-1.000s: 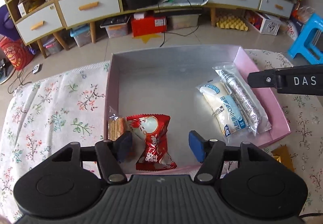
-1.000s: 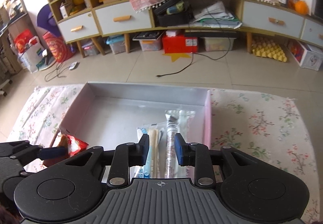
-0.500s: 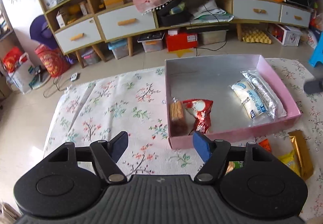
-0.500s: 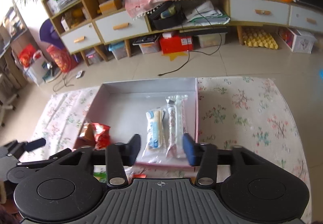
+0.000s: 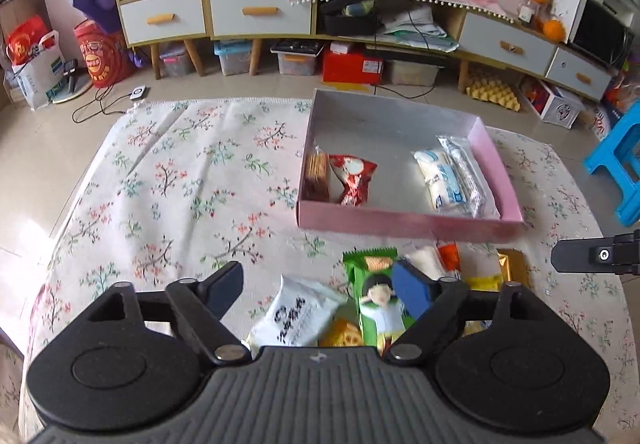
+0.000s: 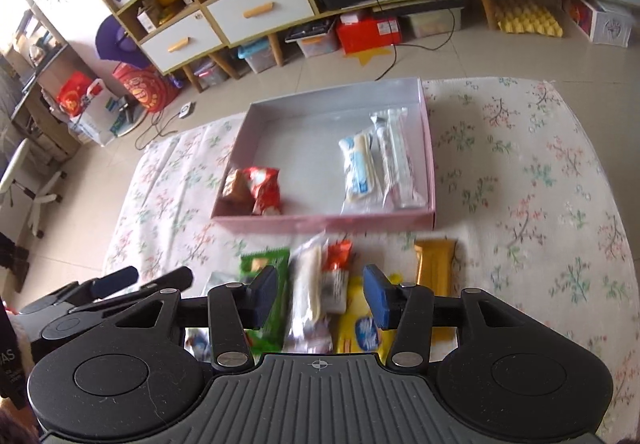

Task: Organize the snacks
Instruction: 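Grasp the green cartoon snack bag with the left gripper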

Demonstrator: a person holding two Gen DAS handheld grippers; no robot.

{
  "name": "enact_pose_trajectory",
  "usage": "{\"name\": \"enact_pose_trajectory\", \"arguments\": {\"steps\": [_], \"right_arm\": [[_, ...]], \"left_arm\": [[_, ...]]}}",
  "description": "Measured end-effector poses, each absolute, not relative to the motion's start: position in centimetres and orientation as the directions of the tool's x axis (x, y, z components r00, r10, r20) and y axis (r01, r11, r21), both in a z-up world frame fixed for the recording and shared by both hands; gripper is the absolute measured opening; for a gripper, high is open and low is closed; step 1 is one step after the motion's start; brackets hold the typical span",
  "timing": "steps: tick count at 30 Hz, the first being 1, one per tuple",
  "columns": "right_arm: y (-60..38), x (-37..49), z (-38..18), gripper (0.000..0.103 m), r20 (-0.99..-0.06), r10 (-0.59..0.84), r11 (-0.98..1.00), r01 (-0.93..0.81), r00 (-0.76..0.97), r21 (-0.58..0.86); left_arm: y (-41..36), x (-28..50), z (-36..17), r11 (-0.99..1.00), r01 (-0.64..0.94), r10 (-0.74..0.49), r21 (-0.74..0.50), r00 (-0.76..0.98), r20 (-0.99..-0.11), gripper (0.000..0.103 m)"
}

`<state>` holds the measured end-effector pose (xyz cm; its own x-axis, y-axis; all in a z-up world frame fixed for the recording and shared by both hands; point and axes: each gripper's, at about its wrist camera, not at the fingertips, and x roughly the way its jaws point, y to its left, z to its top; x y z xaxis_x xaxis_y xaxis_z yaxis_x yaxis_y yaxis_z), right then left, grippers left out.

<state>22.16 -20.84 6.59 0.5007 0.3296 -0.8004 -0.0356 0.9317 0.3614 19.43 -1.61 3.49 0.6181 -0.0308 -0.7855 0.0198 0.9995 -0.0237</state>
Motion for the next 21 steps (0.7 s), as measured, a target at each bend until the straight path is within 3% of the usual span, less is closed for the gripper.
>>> {"name": "enact_pose_trajectory", "arguments": {"steps": [5, 8, 10, 12, 14, 21], "right_arm": [[-21.4, 20.7, 5.8, 0.057, -0.819, 0.304, 0.948, -0.066, 0.487, 0.313], [-21.8, 21.0, 3.9, 0.058, -0.856, 0.242, 0.968, -0.054, 0.458, 0.245], [-22.1, 21.3, 2.7, 0.059, -0.878, 0.222, 0.973, -0.034, 0.424, 0.229], [-22.3, 21.4, 1.9, 0.079, -0.888, 0.208, 0.976, -0.022, 0.410, 0.219], [-22.1, 21.5, 1.6, 0.087, -0.888, 0.175, 0.982, -0.016, 0.425, 0.186], [-21.0, 22.0, 1.2, 0.087, -0.891, 0.146, 0.988, -0.015, 0.429, 0.155]], "left_arm": [[-1.3, 19.2, 1.8, 1.000, 0.018, 0.001, 0.015, 0.589, -0.808, 0.086], [-1.1, 19.4, 1.3, 1.000, 0.003, -0.024, -0.026, 0.557, -0.831, 0.087], [-1.3, 19.3, 1.4, 0.999, 0.005, -0.043, -0.049, 0.559, -0.828, 0.093], [-1.9, 19.1, 1.5, 0.999, 0.015, -0.046, -0.046, 0.573, -0.818, 0.097], [-2.5, 19.1, 1.5, 0.998, 0.030, -0.057, -0.048, 0.578, -0.814, 0.098], [-4.7, 19.8, 0.2, 0.998, 0.052, -0.048, -0.023, 0.558, -0.828, 0.099]]}}
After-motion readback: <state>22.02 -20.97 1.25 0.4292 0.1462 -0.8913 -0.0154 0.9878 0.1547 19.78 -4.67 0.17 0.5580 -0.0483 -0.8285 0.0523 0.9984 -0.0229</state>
